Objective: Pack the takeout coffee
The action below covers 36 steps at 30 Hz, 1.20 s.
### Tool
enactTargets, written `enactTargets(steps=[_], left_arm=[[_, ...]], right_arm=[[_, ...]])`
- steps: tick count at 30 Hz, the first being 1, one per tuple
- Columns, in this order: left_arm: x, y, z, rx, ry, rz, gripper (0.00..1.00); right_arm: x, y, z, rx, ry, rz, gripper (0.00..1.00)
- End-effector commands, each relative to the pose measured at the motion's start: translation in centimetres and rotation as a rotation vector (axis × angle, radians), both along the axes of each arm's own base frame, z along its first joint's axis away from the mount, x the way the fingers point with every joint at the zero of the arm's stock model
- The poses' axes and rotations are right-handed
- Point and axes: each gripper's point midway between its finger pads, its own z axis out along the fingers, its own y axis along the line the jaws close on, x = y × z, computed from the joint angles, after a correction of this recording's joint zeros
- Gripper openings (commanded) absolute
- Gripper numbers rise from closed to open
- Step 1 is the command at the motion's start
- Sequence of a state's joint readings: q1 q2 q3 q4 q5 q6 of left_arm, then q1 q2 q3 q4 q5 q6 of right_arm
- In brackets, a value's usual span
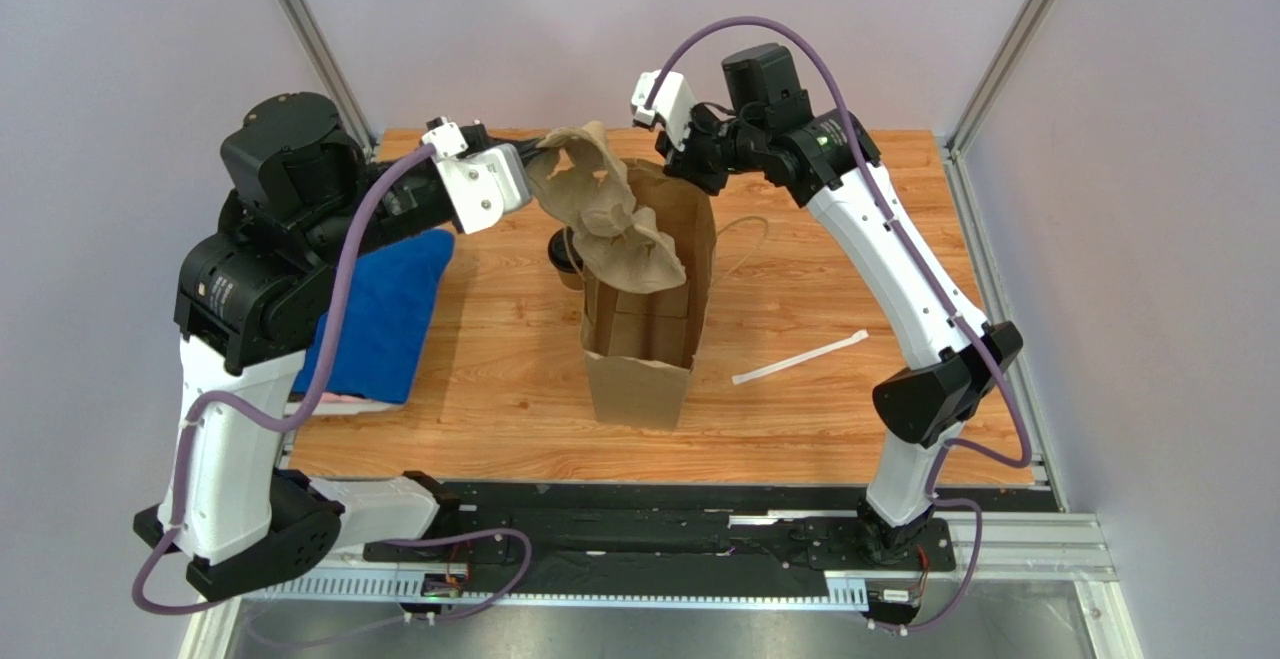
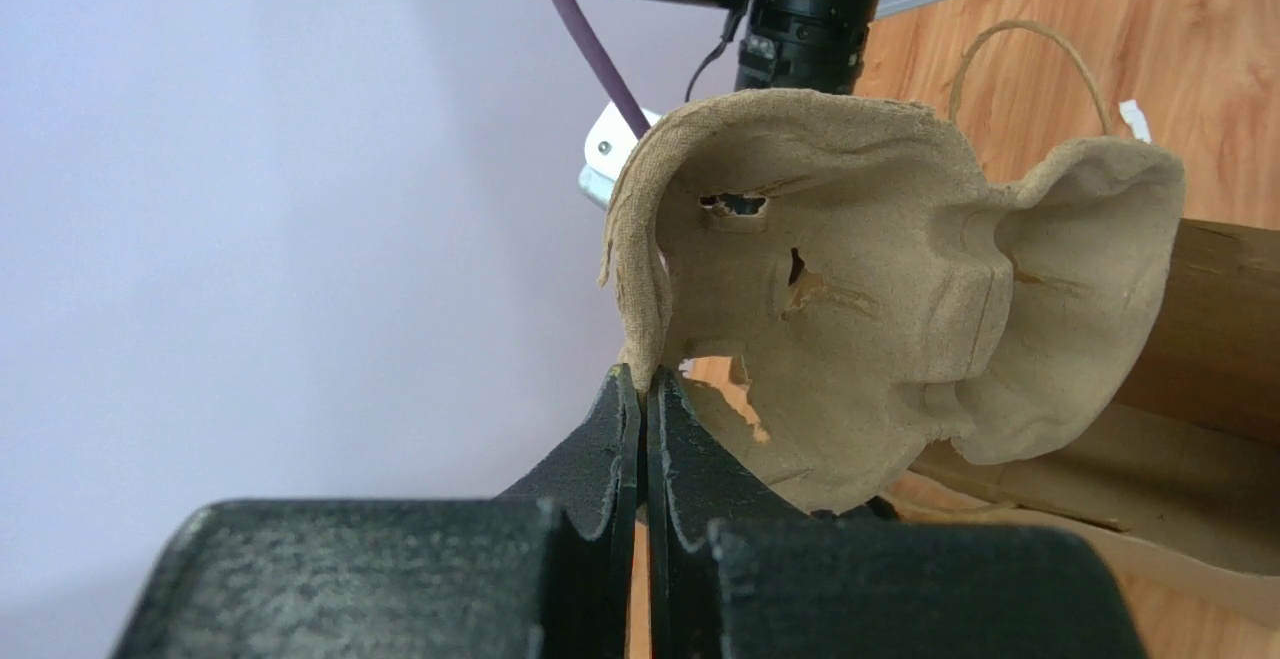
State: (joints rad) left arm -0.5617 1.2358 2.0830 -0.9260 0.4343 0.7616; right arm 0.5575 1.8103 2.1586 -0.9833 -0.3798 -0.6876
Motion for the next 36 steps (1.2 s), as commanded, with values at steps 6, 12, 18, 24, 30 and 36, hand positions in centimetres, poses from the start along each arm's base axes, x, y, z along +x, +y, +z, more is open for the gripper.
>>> enactTargets(steps=[6,12,18,24,30,36], left_arm=[[0.6,-2.8,-1.4,0.205,-0.135,0.029,0.0],[2.4,-4.5,-5.1,0.39,-0.179,0.078,0.0],[2.7,-6.5,-8.4,0.5,-0.17,0.064,0.0],[2.8,-8.3,-12.9,0.548,-0.01,0.035,0.0],[2.9,-9.2,-17.3,0.615,0.123,0.027,0.0],[2.9,-9.3,-21.5,0.628,0.257,0.005,0.0]], right_arm=[[-1.6,-0.5,4.5,0.077,-0.076,-0.012,0.0],[-2.9,-0.6,5.6,0.093,-0.089,0.006,0.0],[-4.3,-0.2,5.6,0.101,-0.072,0.024,0.0],[-5.2,0.2,5.4,0.108,-0.059,0.03,0.0],[-6.1,0.5,5.9,0.132,-0.058,0.046,0.0],[-6.9,0.7,5.9,0.146,-0.043,0.068,0.0]])
